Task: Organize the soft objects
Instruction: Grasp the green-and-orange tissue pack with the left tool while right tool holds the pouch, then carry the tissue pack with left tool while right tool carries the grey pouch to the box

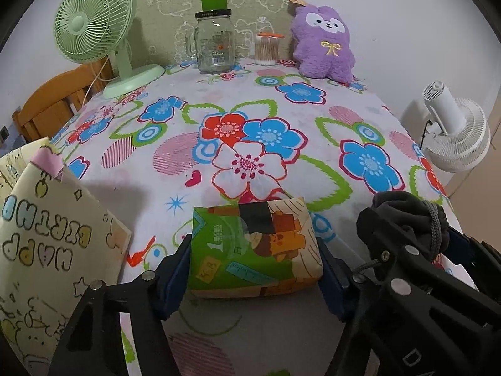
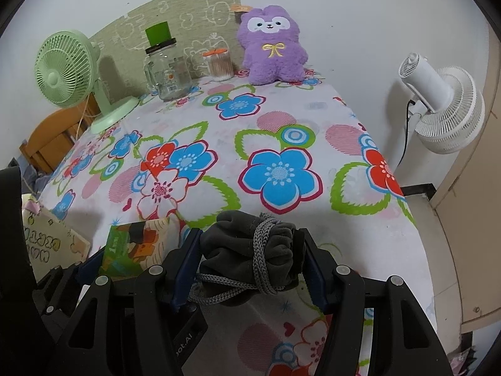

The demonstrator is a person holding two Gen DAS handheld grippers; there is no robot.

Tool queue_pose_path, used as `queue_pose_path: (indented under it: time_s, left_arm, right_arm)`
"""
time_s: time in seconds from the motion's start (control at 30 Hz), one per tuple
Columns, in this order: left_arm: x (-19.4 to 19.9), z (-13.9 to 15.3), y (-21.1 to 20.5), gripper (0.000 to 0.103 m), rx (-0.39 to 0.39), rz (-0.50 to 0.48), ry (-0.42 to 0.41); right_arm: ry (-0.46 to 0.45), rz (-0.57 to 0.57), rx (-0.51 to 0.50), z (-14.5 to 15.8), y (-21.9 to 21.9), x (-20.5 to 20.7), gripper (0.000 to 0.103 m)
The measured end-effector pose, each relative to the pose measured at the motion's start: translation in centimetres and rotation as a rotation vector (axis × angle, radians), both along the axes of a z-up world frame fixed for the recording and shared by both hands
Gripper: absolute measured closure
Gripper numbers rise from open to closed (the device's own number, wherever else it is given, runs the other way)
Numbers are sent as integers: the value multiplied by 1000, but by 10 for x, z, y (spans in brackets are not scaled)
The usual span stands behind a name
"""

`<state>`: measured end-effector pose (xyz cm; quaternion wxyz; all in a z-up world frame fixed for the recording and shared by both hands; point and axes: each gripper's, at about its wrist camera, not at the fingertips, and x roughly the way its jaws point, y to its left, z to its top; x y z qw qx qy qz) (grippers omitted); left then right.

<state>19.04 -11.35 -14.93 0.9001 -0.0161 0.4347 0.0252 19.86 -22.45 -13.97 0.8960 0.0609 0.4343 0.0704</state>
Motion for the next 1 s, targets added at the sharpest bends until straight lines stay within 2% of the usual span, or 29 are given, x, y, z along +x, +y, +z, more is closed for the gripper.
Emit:
queue_pose_path:
  time_s: [0.5, 1.0]
  left_arm:
    - [-46, 26, -2, 30, 16, -92, -29]
    - [-92, 68, -2, 30, 12, -166, -115]
  right_arm:
    - [-12, 40, 18, 22, 3, -43, 40]
    - [-81, 10, -8, 67, 5, -93, 40]
